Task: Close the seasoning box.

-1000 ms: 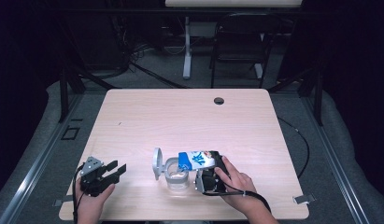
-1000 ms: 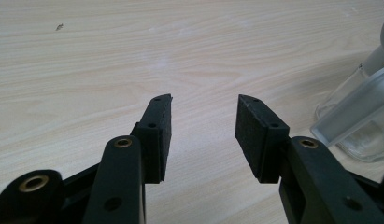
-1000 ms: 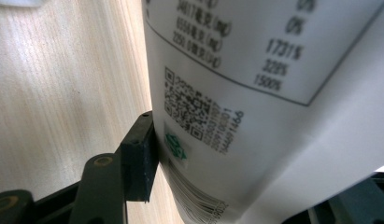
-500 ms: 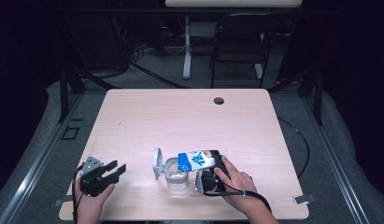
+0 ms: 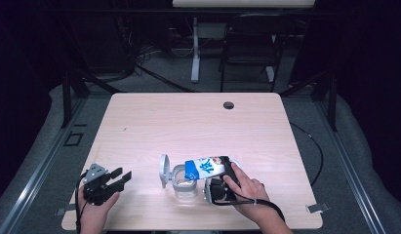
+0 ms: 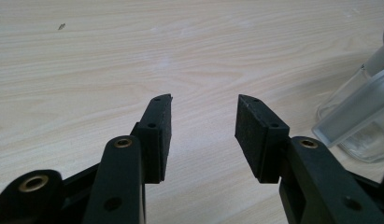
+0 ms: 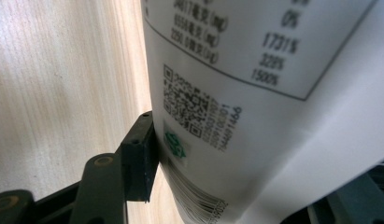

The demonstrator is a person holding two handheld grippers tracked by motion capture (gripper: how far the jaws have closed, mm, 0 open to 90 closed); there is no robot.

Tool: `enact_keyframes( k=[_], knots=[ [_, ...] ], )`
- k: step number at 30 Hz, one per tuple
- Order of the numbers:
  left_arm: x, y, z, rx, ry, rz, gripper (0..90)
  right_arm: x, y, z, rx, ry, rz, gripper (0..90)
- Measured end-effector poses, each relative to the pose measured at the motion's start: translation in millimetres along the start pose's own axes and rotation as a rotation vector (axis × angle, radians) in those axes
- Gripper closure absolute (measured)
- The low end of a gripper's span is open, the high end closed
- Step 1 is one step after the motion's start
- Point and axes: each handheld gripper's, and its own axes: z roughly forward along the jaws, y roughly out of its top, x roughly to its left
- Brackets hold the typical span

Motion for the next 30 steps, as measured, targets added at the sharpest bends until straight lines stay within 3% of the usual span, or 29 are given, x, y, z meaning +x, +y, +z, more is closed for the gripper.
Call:
enact_keyframes(
  k=[2,30],
  knots=[
    [-0.1,0.1,-0.1,0.0,0.001,0.001,56.3,-1.3,0.5,-1.6,0.012,-0.006,-0.021,42.1],
    [0.7,-0.6,0.1,-0.002,0.002,-0.005,56.3,-3.7,1.6,-2.7,0.011,-0.028,-0.072,42.3]
  ],
)
